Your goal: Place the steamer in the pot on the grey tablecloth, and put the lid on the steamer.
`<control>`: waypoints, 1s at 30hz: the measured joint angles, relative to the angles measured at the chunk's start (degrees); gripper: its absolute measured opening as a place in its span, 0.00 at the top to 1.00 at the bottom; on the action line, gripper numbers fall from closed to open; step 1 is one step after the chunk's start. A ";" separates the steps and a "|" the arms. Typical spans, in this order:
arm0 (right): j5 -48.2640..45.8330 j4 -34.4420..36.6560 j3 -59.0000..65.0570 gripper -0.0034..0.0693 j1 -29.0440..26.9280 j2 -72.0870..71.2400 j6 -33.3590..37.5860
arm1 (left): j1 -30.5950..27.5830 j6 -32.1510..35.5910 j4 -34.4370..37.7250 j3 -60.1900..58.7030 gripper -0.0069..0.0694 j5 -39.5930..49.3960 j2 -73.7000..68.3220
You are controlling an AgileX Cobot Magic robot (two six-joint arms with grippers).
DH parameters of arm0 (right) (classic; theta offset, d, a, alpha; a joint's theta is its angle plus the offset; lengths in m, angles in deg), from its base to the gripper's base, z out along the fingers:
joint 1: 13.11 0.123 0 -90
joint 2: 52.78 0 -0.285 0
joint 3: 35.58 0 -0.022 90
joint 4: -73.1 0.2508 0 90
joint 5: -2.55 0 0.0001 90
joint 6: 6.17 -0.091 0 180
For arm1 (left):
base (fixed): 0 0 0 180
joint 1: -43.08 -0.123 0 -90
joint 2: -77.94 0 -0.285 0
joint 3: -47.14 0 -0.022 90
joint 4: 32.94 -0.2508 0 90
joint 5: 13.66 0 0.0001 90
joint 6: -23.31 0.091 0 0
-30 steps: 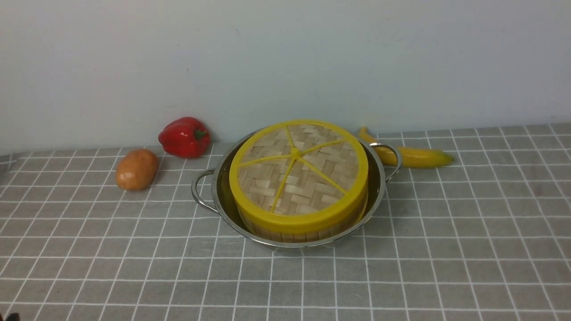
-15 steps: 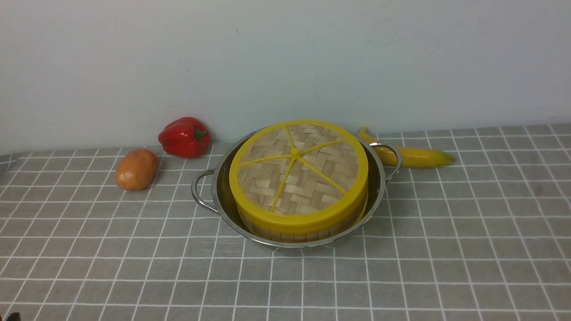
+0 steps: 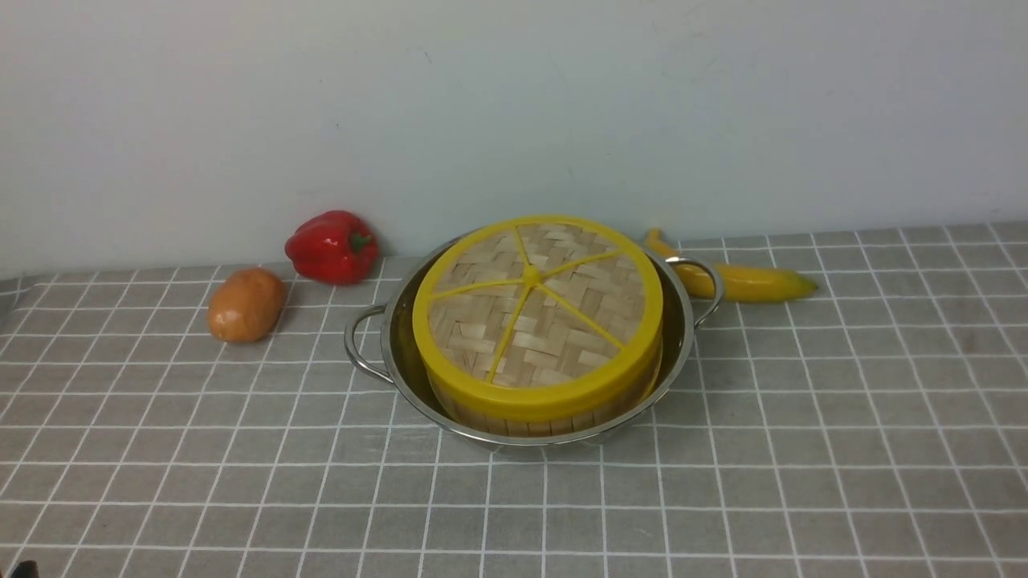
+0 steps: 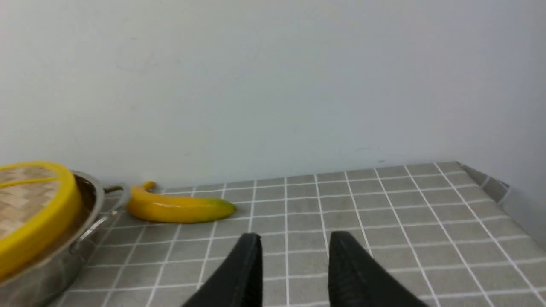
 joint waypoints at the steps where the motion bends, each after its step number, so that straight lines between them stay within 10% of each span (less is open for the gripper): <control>1: 1.04 0.00 2.69 0.62 -0.44 -0.21 -0.26 | 0.00 0.00 0.00 0.00 0.74 -0.06 0.00; 30: 1.84 0.00 4.93 0.62 -0.58 -0.33 -0.63 | 0.00 0.00 0.00 0.00 0.69 -0.06 0.00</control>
